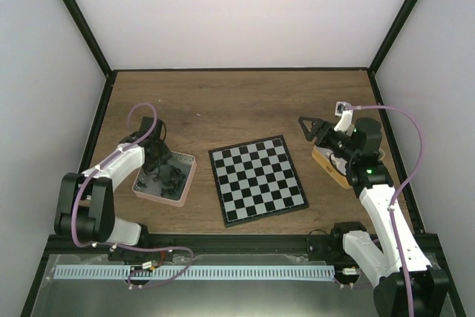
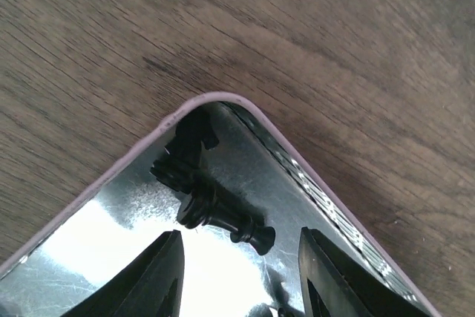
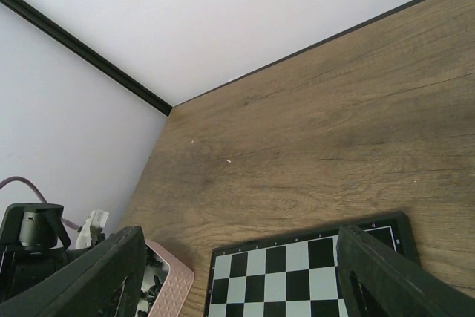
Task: Set up the chess pieces on the board
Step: Pick up the chess piece from the storage box.
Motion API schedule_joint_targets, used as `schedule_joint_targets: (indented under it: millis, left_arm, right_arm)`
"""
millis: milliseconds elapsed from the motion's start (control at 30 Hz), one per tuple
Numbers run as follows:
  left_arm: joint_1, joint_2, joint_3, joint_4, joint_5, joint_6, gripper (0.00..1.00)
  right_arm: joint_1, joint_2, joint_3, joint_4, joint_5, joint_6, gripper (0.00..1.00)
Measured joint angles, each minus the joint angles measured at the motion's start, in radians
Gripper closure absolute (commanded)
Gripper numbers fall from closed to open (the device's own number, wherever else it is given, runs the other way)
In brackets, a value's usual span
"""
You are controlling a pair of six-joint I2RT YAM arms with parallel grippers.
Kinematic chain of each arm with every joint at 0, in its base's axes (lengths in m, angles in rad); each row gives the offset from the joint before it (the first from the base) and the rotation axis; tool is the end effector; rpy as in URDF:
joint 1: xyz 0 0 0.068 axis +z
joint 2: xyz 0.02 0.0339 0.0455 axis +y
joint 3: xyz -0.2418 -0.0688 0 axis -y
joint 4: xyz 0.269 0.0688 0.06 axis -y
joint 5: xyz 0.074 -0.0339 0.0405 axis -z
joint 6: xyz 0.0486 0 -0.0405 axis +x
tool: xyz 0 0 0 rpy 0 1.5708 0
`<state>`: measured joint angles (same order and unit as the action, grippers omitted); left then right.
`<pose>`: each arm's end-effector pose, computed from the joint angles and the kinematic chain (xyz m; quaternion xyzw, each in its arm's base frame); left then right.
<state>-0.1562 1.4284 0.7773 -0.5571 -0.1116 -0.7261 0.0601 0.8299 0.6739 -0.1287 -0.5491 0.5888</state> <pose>0.2768 -0.0381 0.1232 -0.2857 0.9397 -0.0273 0.1862 0.2407 0.0399 0.2770 0.0443 0.7860 0.3896 0.4779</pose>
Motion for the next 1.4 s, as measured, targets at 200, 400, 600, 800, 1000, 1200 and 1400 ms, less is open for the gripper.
schedule_joint_targets:
  millis: [200, 400, 600, 800, 1000, 1200, 1400]
  left_arm:
    - [0.0, -0.011, -0.039, 0.055, -0.048, -0.052, 0.57]
    - [0.0, -0.009, -0.066, 0.116, -0.06, -0.11, 0.62]
    - [0.0, 0.02, -0.068, 0.145, -0.071, -0.136, 0.63]
    - [0.001, 0.035, -0.091, 0.161, -0.068, -0.146, 0.72]
    - [0.006, 0.037, -0.096, 0.177, -0.067, -0.157, 0.77]
    - [0.006, 0.008, -0.115, 0.173, -0.062, -0.156, 0.78]
    - [0.006, -0.134, -0.154, 0.136, -0.003, -0.156, 0.79]
  right_arm:
    - [0.0, 0.001, 0.0, 0.003, 0.0, 0.003, 0.28]
    - [0.0, 0.005, 0.0, 0.003, -0.001, 0.004, 0.28]
    - [0.0, 0.005, 0.0, 0.002, 0.0, 0.003, 0.28]
    - [0.0, 0.005, 0.0, 0.0, 0.001, 0.003, 0.28]
    - [0.0, -0.005, 0.0, -0.008, 0.003, 0.003, 0.28]
    - [0.0, -0.023, 0.0, -0.017, -0.001, 0.003, 0.28]
    - [0.022, -0.015, 0.0, -0.013, -0.03, 0.013, 0.28]
